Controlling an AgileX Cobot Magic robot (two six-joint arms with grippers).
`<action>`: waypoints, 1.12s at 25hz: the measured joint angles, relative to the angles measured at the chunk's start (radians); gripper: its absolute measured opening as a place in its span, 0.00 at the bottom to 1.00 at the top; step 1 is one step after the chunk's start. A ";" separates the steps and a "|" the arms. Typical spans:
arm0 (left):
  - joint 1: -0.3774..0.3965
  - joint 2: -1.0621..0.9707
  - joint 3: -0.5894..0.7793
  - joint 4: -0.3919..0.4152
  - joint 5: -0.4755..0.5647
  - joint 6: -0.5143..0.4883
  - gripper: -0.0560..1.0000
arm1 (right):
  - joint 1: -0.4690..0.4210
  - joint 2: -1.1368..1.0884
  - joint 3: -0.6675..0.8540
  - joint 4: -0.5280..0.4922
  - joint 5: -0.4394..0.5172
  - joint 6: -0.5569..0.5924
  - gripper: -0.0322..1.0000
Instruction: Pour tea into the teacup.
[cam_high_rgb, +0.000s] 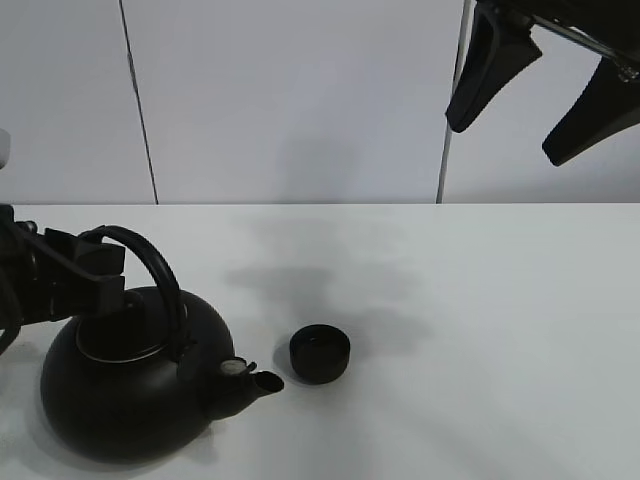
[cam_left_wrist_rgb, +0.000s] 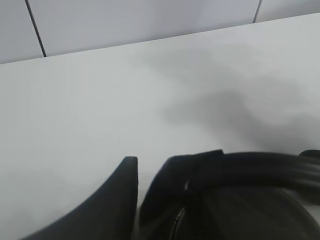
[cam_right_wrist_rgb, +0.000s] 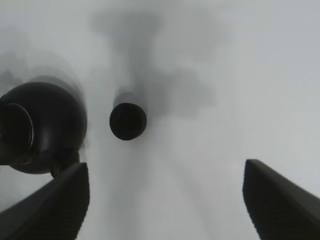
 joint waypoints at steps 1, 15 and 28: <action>0.000 0.000 0.000 0.000 0.001 -0.008 0.28 | 0.000 0.000 0.000 0.000 0.000 0.000 0.59; 0.000 -0.002 0.159 0.011 -0.222 -0.128 0.36 | 0.000 0.000 0.000 0.000 -0.001 0.000 0.59; 0.000 -0.128 0.285 0.045 -0.241 -0.208 0.36 | 0.000 0.000 0.000 0.000 -0.001 0.000 0.59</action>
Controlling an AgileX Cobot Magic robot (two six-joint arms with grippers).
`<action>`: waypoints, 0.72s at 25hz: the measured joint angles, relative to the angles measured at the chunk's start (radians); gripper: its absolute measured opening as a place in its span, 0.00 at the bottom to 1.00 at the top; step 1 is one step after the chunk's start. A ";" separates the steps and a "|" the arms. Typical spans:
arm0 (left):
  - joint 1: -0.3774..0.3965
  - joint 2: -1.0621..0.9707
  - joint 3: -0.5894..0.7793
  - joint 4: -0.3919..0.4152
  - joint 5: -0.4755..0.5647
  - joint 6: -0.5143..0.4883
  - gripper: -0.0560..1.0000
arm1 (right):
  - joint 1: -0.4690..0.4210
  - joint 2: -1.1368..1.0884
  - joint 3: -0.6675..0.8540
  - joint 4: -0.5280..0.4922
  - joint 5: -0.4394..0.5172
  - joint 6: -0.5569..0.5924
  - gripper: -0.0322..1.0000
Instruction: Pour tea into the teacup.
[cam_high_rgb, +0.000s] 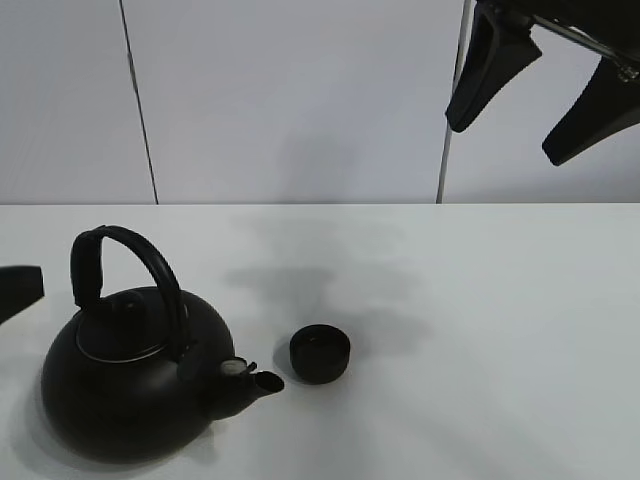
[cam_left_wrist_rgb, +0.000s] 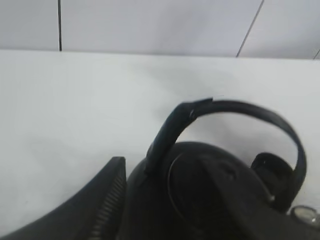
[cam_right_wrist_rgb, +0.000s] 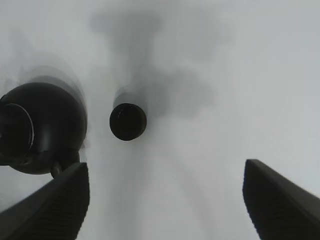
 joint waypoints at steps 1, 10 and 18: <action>0.000 -0.030 0.000 0.000 0.000 0.000 0.36 | 0.000 0.000 0.000 0.000 0.000 0.000 0.59; 0.001 -0.213 -0.078 -0.012 0.000 -0.001 0.36 | 0.000 0.000 0.000 0.000 0.000 0.000 0.59; 0.001 -0.222 -0.387 0.073 0.275 0.033 0.36 | 0.000 0.000 0.000 0.000 0.001 0.000 0.59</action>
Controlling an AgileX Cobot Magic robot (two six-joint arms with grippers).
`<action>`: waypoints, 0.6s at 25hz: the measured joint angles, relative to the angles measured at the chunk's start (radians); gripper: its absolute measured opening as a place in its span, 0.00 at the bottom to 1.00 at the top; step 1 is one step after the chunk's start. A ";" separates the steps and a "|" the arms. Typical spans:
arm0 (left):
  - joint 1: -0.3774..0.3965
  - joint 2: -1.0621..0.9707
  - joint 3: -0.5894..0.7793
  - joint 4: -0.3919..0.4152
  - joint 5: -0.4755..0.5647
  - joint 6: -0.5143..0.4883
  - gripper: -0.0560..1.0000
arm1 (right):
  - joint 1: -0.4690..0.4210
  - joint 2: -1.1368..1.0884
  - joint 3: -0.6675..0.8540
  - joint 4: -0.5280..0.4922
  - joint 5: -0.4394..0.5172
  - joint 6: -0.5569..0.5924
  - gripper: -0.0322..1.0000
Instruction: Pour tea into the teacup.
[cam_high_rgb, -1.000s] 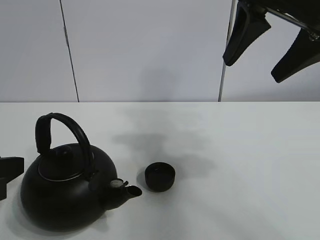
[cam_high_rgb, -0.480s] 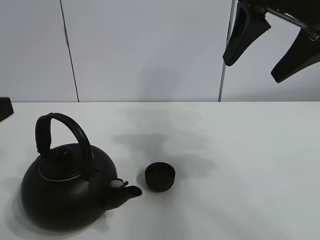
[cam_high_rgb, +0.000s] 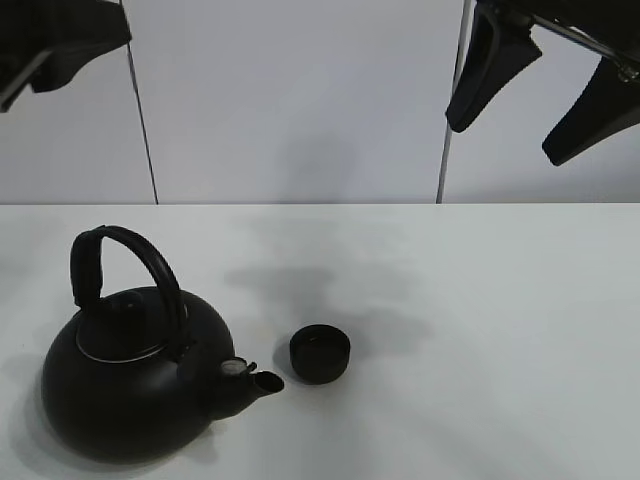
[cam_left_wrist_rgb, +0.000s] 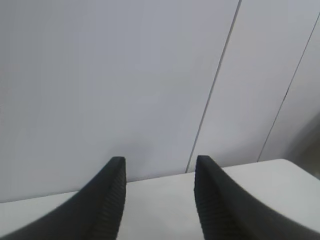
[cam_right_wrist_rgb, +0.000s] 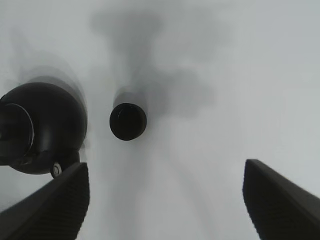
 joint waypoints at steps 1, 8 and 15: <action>0.000 0.000 -0.046 0.003 0.079 0.000 0.36 | 0.000 0.000 0.000 0.000 0.000 0.000 0.59; 0.000 0.004 -0.363 0.006 0.654 -0.013 0.40 | 0.000 0.000 0.000 0.000 -0.008 0.000 0.59; 0.000 0.131 -0.679 0.007 1.208 -0.101 0.54 | 0.000 0.000 0.000 0.000 -0.022 0.000 0.59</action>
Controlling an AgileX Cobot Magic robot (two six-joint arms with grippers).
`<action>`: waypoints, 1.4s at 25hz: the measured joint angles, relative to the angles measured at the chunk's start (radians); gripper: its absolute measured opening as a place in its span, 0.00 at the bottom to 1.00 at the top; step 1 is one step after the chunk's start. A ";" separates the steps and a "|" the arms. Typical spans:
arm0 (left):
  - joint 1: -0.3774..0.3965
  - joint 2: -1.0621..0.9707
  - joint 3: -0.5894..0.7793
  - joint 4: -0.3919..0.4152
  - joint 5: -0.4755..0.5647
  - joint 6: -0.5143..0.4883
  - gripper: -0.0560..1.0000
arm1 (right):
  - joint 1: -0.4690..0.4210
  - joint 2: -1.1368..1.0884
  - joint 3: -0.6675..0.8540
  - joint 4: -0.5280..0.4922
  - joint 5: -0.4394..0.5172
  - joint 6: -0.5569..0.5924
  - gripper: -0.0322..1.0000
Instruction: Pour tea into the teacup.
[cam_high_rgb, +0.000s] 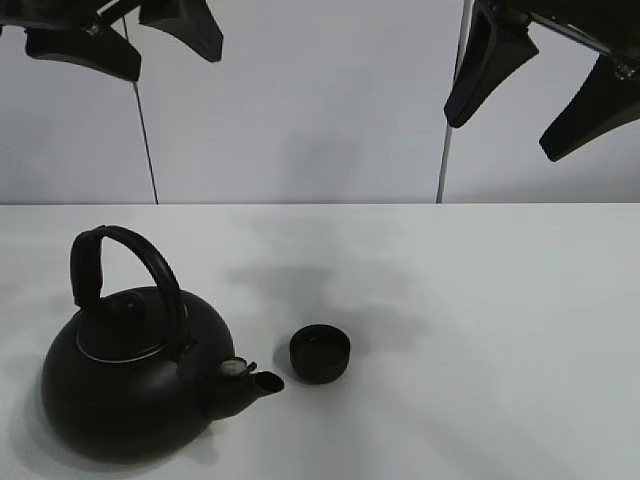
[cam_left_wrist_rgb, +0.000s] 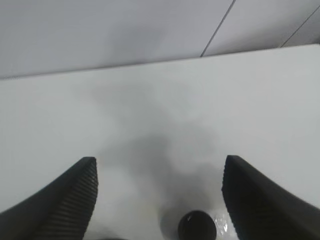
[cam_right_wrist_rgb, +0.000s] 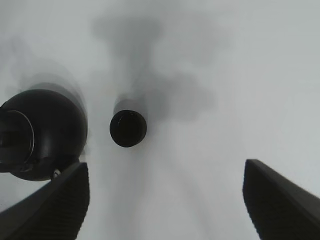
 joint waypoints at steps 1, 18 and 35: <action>0.000 0.030 -0.039 -0.005 0.070 -0.014 0.54 | 0.000 0.000 0.000 0.000 0.000 0.000 0.59; 0.000 0.255 -0.245 -0.150 0.387 -0.045 0.55 | 0.000 0.000 0.000 0.000 0.000 0.000 0.59; 0.000 0.255 -0.245 -0.148 0.402 -0.045 0.55 | -0.002 0.000 0.000 0.000 -0.004 0.000 0.59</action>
